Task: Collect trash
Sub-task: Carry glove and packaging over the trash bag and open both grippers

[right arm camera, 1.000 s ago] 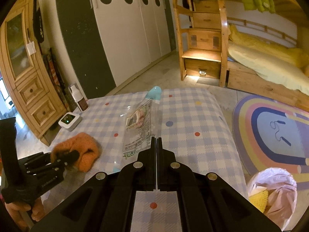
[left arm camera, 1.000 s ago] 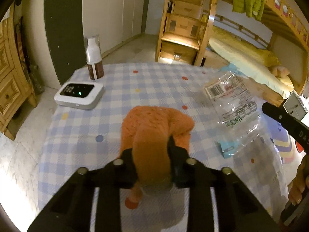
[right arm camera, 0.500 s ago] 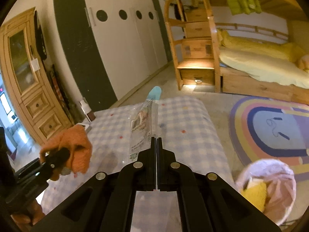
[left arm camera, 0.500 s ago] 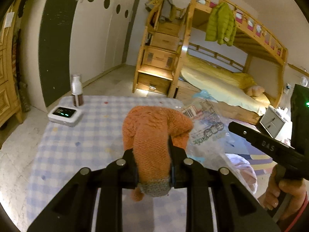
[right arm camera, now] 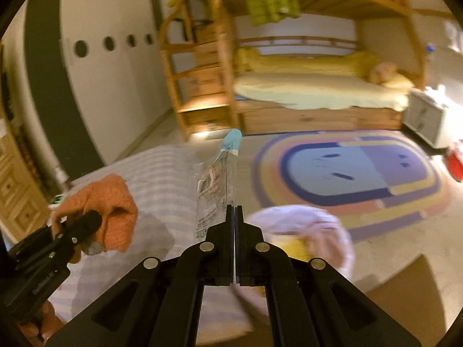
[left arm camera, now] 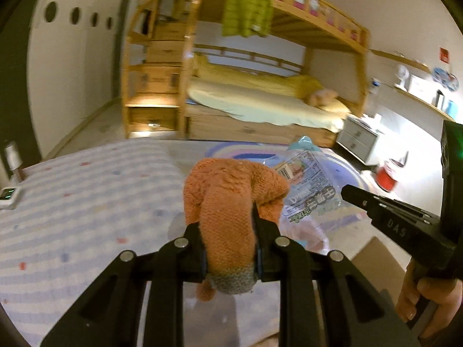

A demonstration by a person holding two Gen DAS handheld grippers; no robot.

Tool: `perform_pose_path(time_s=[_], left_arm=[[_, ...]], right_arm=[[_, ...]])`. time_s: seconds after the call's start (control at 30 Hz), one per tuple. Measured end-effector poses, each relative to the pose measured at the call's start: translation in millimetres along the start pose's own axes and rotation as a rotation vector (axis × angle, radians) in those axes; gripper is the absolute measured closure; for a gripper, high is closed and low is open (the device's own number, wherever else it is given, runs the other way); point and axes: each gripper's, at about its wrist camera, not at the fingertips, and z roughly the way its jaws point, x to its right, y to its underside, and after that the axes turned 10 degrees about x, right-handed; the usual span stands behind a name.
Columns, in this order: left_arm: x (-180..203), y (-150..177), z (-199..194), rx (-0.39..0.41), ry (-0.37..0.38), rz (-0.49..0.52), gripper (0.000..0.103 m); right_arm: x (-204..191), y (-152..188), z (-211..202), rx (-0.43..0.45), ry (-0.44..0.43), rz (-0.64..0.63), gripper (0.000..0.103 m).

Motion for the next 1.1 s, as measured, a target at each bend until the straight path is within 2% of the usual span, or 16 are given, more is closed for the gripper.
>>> perform_pose_path(time_s=[0.07, 0.23, 0.43, 0.6, 0.73, 0.77, 0.9, 1.1], left_arm=[[21, 2, 13, -0.019, 0.031, 0.011, 0.082], [53, 14, 40, -0.065, 0.071, 0.037, 0.081], [68, 14, 79, -0.099, 0.073, 0.037, 0.079], [73, 15, 108, -0.130, 0.070, 0.049, 0.072], [75, 16, 123, -0.146, 0.053, 0.058, 0.045], [74, 17, 124, -0.151, 0.048, 0.059, 0.039], [67, 20, 120, -0.156, 0.043, 0.053, 0.038], [49, 14, 82, -0.107, 0.025, 0.017, 0.038]], right_arm=[[19, 3, -6, 0.003, 0.069, 0.002, 0.103], [52, 10, -7, 0.001, 0.174, 0.004, 0.103], [82, 19, 2, -0.009, 0.239, 0.007, 0.103], [95, 22, 22, -0.041, 0.259, 0.003, 0.103], [101, 30, 49, -0.105, 0.231, -0.004, 0.097], [102, 32, 53, -0.120, 0.229, -0.006, 0.093], [101, 38, 49, -0.130, 0.216, 0.021, 0.086], [95, 30, 17, -0.103, 0.170, 0.071, 0.086]])
